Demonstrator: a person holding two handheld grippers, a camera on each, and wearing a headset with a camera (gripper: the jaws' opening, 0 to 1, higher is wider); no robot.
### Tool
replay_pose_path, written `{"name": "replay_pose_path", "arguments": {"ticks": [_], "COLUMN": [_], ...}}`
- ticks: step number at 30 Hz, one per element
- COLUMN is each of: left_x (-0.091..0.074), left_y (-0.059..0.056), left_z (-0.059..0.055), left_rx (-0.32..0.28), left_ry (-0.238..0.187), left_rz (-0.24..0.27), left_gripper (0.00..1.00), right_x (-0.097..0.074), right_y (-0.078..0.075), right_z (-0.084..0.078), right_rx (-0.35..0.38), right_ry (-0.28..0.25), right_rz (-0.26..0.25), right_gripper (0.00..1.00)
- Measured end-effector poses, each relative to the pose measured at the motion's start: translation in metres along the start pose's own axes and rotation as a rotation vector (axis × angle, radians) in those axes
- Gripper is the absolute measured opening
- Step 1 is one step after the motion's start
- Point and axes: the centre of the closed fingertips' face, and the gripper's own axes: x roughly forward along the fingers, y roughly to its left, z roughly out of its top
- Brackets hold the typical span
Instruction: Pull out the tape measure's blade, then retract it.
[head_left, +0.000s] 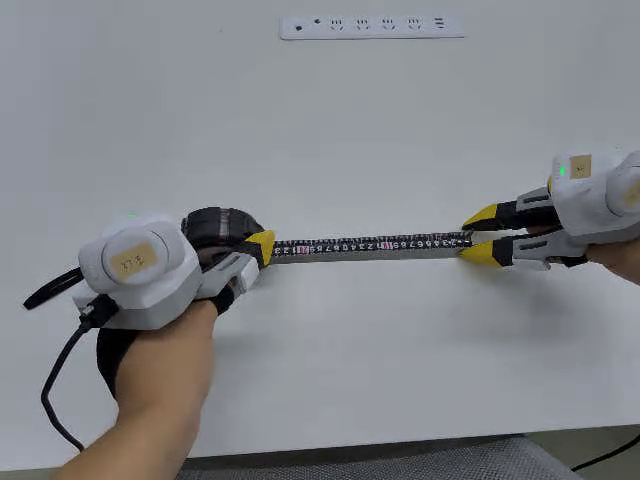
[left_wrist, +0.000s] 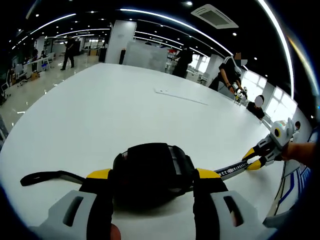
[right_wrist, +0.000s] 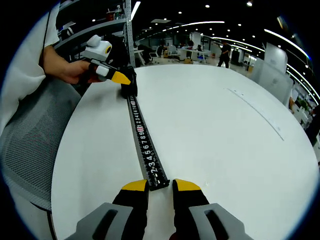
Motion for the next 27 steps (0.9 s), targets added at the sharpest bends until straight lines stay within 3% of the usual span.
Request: {"name": "replay_pose_path", "arguments": {"ticks": [9, 17, 27], "left_x": [0.0005, 0.0023, 0.0031], "left_y": [0.0001, 0.0004, 0.0011], "left_z": [0.0003, -0.0014, -0.0022], "left_rx": [-0.014, 0.018, 0.013], "left_ry": [0.005, 0.026, 0.048], "left_rz": [0.009, 0.028, 0.032], "left_gripper": [0.61, 0.61, 0.59], "right_x": [0.0022, 0.0016, 0.001], "right_y": [0.0009, 0.0016, 0.0029], "right_z": [0.0003, 0.0006, 0.001], "right_rx": [-0.039, -0.034, -0.043], "right_ry": [0.003, -0.004, -0.007], "right_rz": [-0.001, -0.007, -0.003], "right_gripper": [0.13, 0.12, 0.12]}}
